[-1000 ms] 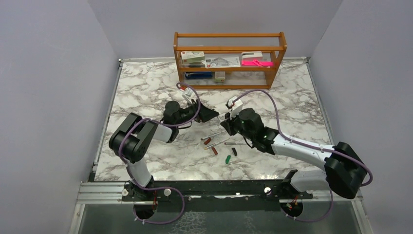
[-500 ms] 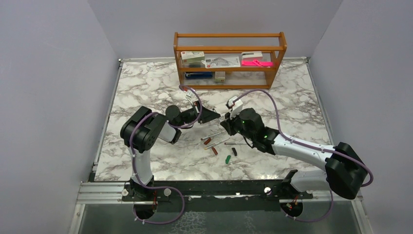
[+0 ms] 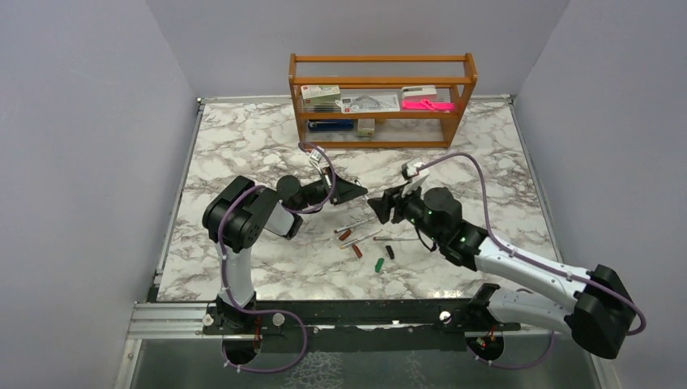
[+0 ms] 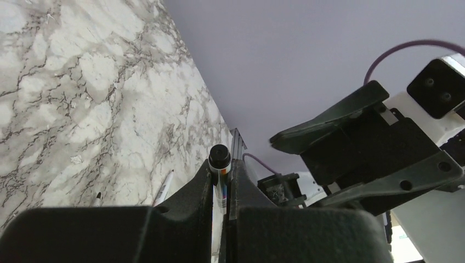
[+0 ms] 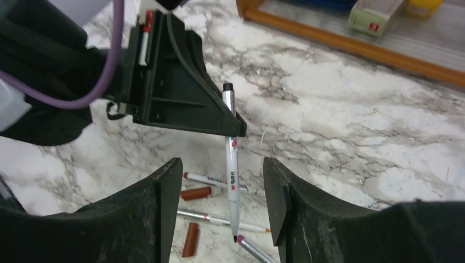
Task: Insert the pens into the pen caps
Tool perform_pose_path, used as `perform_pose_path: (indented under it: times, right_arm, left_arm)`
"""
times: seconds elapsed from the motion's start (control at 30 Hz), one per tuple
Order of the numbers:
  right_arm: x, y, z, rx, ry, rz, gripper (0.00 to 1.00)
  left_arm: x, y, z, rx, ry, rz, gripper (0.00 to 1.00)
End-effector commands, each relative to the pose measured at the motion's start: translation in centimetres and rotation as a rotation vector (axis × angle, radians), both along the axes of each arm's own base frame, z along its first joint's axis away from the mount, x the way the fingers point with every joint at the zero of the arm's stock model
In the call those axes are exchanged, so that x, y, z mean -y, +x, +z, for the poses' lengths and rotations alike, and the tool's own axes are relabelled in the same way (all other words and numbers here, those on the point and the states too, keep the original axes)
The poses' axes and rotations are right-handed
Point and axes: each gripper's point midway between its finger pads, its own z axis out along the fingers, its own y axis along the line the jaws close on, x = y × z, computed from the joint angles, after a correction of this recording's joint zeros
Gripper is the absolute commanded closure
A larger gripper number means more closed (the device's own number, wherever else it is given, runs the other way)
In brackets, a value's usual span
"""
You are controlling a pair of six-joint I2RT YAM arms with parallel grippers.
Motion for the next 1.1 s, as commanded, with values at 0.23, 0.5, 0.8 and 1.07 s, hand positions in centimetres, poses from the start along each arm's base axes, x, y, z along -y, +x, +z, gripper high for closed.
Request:
perform_pose_path:
  times: [0.23,0.5,0.8,1.07]
  right_arm:
    - [0.6,-0.2,1.9,0.040,0.003,-0.007,0.35]
    - [-0.9,-1.0,-0.7,-0.020,-0.041,0.082,0.39]
    - [-0.5,-0.6,0.3,-0.005,-0.018,0.047,0.74]
    - [0.1,-1.2,1.2,0.011,-0.026,0.060,0.99]
  left_arm:
    - [-0.9,-0.3,7.9,0.166,-0.199,0.041,1.00]
    - [-0.5,-1.0,8.9,0.194,-0.180,0.024,1.00]
    - [-0.2,-1.5,8.7,0.227,-0.151,0.008,1.00]
    - [0.5,-2.3,7.3,0.316,-0.091,-0.084,0.69]
